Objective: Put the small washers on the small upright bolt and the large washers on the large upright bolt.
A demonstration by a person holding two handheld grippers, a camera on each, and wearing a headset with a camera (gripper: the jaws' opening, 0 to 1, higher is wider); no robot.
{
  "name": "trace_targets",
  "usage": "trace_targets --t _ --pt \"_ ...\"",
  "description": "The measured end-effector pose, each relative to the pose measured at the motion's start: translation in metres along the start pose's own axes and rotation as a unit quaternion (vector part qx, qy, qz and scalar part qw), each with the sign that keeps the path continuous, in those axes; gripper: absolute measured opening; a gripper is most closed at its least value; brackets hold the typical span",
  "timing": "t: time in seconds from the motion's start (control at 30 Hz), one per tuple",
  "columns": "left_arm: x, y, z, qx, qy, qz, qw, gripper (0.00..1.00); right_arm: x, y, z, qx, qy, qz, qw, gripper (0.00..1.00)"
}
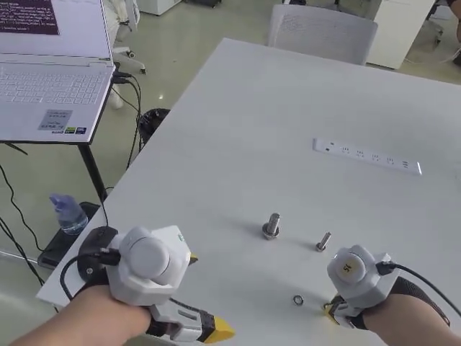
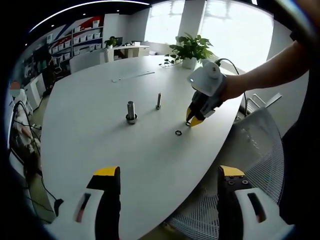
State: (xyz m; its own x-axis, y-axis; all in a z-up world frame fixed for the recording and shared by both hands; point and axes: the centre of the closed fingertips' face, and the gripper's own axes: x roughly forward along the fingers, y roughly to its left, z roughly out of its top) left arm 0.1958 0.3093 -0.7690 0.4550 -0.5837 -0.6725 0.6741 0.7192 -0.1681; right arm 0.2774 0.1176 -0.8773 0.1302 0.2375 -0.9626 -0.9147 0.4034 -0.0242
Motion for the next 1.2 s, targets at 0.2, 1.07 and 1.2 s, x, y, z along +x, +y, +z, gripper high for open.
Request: trace_targets --t 0.2,1.07,1.2 --pt "-0.0019 0.0013 -0.0029 -0.002 0.001 0.002 1.0 0.79 0.0004 -0.0003 0.0003 0.0 0.006 0.002 1.0 0.13" --pt "-0.0038 -0.0007 0.0017 0.001 -0.008 0.006 0.9999 0.8 -0.0024 -0.0013 -0.0017 0.009 0.001 0.019 0.9998 0.12" --pt "-0.0021 -0.0016 0.0004 -0.001 -0.006 0.007 1.0 0.81 -0.0051 -0.0023 -0.0024 0.007 0.004 0.023 0.9997 0.12"
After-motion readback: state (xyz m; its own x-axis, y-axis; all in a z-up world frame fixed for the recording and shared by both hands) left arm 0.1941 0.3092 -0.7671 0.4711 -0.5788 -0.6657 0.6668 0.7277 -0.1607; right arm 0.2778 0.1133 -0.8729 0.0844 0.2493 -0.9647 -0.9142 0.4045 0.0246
